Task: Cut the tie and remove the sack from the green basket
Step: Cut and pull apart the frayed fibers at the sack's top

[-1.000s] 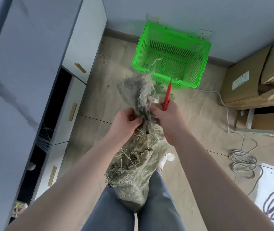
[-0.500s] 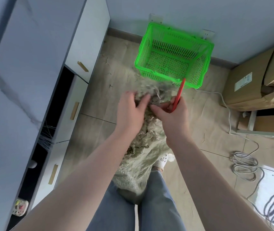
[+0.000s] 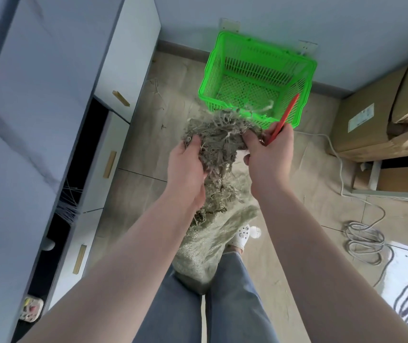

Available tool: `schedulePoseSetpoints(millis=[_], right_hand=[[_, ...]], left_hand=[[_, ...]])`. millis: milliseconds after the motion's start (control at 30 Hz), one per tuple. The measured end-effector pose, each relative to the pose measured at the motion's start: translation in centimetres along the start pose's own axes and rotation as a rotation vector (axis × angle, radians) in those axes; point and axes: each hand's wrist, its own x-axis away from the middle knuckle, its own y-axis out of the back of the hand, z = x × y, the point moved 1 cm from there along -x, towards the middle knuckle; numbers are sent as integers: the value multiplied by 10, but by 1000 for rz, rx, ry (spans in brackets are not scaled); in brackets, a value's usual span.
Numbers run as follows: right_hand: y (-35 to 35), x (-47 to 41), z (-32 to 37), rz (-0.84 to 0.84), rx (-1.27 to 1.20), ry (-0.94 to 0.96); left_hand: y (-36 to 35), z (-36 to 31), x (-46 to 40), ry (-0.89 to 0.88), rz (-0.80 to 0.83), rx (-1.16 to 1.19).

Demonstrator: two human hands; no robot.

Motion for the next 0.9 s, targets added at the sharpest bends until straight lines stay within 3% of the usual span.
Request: schedulePoseSetpoints(millis=[100, 200, 300, 467, 533, 667, 767, 833, 900], right_hand=[[2, -3, -1, 37, 56, 30], [1, -2, 3, 115, 164, 106], [-2, 3, 4, 172, 188, 149], [4, -7, 3, 123, 208, 143], [5, -9, 5, 136, 160, 82], [0, -9, 8, 176, 86, -100], [-3, -12, 8, 229, 17, -243], [-2, -14, 9, 280, -46, -271], [0, -15, 10, 319, -75, -290]], left_hand=[[-1, -3, 6, 21, 117, -115], [-5, -7, 7, -156, 244, -497], [-7, -10, -1, -409, 195, -656], [-3, -14, -15, -533, 116, -835], [-2, -9, -20, -434, 61, -804], [-9, -8, -11, -33, 150, -323], [-9, -17, -6, 177, 346, -231], [-8, -18, -8, 110, 450, -382], [-8, -17, -12, -45, 350, -523]])
